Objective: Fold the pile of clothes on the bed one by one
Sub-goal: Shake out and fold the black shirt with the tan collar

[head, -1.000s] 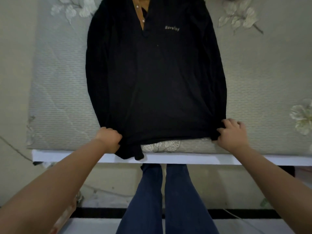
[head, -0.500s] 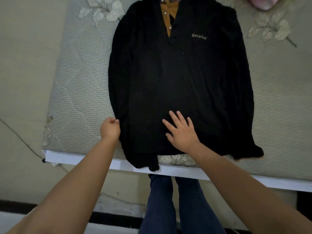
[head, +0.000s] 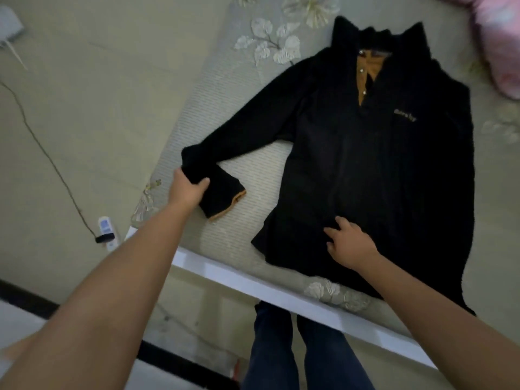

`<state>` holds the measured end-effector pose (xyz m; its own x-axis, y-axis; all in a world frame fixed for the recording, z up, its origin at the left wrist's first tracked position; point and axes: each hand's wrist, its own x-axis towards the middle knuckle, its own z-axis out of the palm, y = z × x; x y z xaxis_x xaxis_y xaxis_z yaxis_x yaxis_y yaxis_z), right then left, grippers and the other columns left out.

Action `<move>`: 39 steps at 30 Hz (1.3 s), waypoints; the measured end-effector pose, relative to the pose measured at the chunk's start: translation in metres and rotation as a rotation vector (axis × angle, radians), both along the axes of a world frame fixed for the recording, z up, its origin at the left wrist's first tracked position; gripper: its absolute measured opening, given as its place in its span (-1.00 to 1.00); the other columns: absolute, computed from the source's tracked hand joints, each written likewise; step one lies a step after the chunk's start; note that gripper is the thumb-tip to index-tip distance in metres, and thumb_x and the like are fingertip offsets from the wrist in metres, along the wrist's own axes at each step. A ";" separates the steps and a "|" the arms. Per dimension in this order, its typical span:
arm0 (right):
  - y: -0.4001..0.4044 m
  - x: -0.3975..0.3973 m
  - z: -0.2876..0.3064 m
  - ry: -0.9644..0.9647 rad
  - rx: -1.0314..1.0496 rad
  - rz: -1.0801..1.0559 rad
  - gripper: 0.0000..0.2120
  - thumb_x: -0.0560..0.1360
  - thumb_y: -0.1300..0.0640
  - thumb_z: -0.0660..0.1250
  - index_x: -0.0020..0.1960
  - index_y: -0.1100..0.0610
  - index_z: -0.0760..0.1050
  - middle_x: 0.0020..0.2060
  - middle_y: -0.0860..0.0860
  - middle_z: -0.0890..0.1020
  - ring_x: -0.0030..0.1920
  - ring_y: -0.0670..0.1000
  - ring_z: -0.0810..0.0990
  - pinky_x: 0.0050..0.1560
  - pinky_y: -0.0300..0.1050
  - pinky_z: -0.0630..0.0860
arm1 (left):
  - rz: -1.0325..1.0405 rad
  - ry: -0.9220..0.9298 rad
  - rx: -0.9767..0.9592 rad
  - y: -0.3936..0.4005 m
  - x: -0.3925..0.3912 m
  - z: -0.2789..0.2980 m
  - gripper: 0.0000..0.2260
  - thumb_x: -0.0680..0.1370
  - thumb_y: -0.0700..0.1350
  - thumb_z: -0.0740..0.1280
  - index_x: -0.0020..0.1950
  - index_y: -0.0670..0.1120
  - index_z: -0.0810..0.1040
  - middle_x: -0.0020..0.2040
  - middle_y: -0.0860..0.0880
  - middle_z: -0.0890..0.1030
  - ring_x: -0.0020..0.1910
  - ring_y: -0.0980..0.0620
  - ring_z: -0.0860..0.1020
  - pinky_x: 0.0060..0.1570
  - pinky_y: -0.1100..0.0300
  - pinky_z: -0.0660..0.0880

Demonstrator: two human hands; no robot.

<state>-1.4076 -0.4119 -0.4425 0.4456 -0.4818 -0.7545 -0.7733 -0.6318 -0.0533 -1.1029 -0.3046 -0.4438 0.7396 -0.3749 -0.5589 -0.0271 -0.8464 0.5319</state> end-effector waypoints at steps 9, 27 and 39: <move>-0.041 -0.021 0.009 -0.182 0.169 -0.108 -0.64 0.58 0.14 0.13 0.37 0.10 0.34 0.40 0.05 0.30 0.37 0.00 0.31 0.31 -0.29 0.17 | -0.182 -0.277 -0.190 -0.056 -0.023 0.032 -0.78 0.59 -0.25 0.14 0.12 -0.36 0.46 0.16 -0.35 0.42 0.11 -0.21 0.43 0.00 0.26 0.25; -0.140 -0.144 0.023 -0.480 -0.079 -0.818 -0.69 0.47 0.26 0.33 0.20 0.31 0.49 0.11 0.21 0.58 0.13 0.15 0.54 0.12 -0.19 0.36 | -0.985 -0.114 -0.118 -0.198 -0.190 0.030 -0.62 0.53 -0.20 0.27 0.34 -0.16 0.37 0.31 -0.09 0.42 0.31 0.00 0.35 0.29 0.31 0.19; -0.216 -0.004 -0.018 -0.459 -0.285 -0.534 -0.64 0.54 0.09 0.20 0.34 0.02 0.37 0.19 0.04 0.50 0.22 0.05 0.40 0.24 -0.03 0.18 | -1.268 -0.557 0.169 -0.240 -0.127 -0.010 -0.55 0.53 -0.07 0.26 0.40 -0.08 0.29 0.32 -0.04 0.39 0.33 -0.02 0.30 0.27 0.17 0.23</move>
